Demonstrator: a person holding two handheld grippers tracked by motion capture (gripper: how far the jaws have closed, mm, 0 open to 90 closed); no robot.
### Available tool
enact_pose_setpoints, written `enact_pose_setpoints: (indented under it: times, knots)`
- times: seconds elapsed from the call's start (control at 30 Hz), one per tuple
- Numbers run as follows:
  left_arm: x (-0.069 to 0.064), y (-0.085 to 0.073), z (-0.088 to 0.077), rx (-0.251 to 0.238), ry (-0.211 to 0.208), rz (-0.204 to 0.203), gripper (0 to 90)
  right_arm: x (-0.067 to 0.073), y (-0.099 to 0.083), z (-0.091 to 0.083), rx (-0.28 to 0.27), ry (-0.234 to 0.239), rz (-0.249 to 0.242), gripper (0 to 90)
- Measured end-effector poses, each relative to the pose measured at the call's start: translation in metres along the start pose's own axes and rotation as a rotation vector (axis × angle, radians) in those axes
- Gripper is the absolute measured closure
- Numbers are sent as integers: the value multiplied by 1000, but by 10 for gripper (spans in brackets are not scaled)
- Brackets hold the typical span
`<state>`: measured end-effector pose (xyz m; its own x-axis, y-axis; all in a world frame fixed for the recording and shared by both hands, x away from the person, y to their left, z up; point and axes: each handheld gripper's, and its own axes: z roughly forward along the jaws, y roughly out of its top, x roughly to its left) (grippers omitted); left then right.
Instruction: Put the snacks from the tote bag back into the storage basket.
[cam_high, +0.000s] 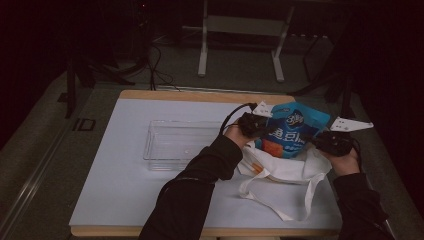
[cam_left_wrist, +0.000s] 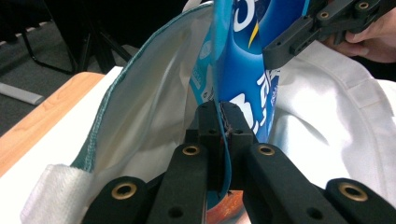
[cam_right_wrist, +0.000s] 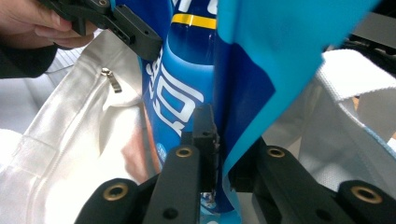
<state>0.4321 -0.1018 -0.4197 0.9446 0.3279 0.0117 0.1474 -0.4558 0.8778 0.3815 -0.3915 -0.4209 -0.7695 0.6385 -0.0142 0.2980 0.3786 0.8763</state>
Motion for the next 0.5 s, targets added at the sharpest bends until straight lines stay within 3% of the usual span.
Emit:
enact_pose_setpoints:
  times: [0.2,0.5]
  knots:
    - [-1,10,-3,-4,0,-3,899,1,4,-2,11,-3,7,864]
    - [-3,29,-14,-45,-19,7,900,1,21,-20,-33,-14,-3,878]
